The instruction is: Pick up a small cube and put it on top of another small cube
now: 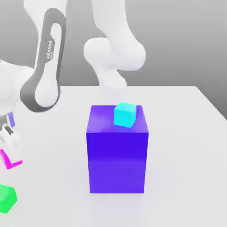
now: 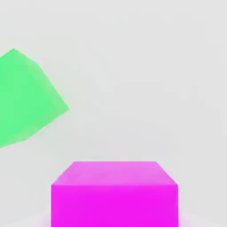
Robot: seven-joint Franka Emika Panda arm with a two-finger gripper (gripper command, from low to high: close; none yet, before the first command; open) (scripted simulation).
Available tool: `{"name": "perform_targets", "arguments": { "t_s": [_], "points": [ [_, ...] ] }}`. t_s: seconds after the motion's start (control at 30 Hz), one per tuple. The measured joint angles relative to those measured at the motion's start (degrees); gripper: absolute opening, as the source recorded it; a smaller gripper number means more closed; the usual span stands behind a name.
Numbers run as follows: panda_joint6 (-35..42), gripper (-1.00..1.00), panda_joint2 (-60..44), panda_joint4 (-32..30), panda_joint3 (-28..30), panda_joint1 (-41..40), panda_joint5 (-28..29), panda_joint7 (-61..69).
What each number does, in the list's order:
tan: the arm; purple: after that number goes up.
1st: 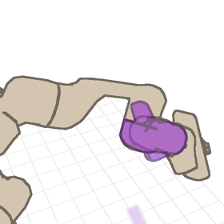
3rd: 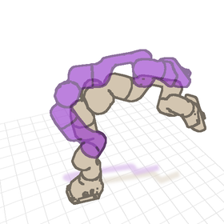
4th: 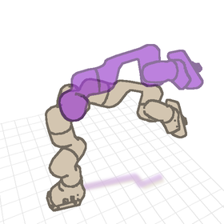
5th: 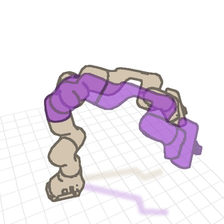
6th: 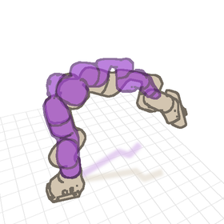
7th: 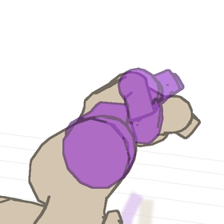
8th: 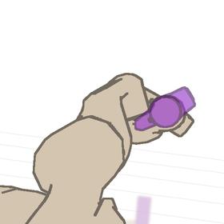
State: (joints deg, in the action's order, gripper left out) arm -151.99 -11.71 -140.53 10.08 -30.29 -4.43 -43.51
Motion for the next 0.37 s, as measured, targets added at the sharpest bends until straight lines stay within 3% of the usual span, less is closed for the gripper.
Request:
{"name": "perform_targets", "arguments": {
  "t_s": [0.1, 0.23, 0.27, 0.37],
  "points": [
    [4.80, -1.00, -1.27, 6.14, -2.02, 0.91, 0.96, 4.35],
    [0.23, -1.00, -8.12, 8.37, -3.34, 0.75, -0.48, 6.86],
    [-1.11, 1.00, -9.62, 8.52, -3.64, 0.56, -0.82, 7.16],
    [-1.11, 1.00, -9.62, 8.52, -3.64, 0.56, -0.82, 7.16]
  ]
}}
